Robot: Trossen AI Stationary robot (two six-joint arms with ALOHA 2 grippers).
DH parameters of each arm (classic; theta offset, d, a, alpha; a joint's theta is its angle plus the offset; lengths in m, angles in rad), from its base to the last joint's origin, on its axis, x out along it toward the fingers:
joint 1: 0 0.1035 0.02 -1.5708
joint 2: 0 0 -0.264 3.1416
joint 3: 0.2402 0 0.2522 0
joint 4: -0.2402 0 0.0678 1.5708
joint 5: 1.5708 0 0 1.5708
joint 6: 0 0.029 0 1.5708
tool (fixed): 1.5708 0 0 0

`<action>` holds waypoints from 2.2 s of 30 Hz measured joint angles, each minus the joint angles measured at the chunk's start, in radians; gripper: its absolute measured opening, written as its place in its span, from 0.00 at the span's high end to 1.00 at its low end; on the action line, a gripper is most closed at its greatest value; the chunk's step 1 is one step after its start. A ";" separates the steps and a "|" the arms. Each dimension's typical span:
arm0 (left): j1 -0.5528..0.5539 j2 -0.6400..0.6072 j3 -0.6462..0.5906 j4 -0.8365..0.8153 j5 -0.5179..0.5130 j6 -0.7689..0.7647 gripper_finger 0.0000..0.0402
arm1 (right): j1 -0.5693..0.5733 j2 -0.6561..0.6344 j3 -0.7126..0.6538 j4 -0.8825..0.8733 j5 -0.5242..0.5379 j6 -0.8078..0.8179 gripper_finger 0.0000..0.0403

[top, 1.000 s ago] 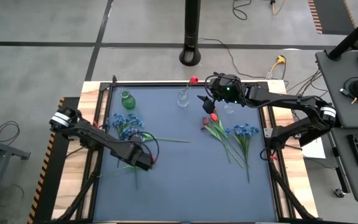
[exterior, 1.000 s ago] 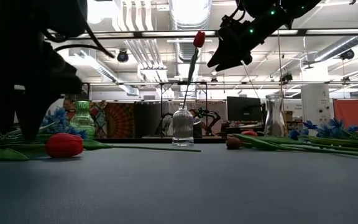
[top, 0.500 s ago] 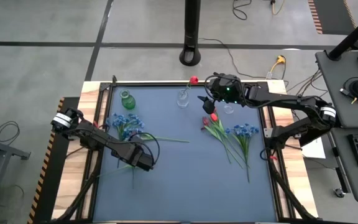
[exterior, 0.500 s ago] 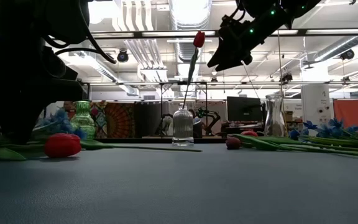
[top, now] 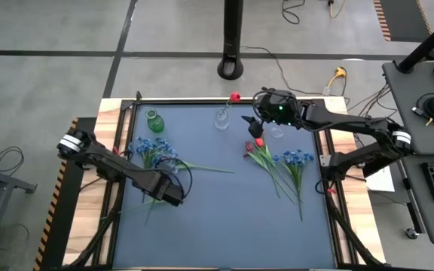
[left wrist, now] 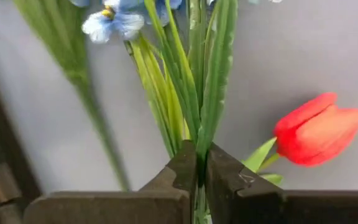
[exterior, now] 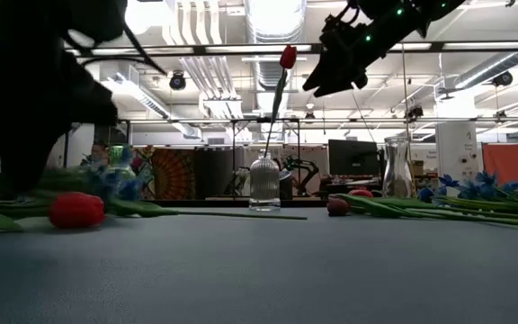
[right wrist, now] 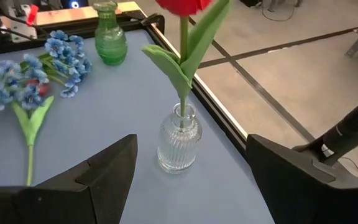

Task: Sort flowers into vase by color
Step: Put the bottom left blue flowers into the right transparent vase

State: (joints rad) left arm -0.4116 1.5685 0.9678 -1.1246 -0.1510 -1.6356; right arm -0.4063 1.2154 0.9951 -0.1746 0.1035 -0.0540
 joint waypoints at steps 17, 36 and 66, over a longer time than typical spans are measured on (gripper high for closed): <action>-0.116 -0.223 0.281 -0.111 -0.509 0.292 0.99 | 0.113 -0.146 -0.006 -0.172 0.000 0.021 0.29; -0.016 -0.344 -0.093 1.382 -0.375 1.717 0.99 | 0.384 -0.246 -0.353 0.266 -0.001 0.111 0.31; 0.179 0.083 -0.128 2.006 -0.284 1.758 0.99 | 0.535 0.042 -0.388 0.997 -0.006 0.056 0.26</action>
State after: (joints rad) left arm -0.2322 1.6515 0.8395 0.8815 -0.4354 0.1223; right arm 0.1287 1.2571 0.6071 0.8221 0.0971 0.0023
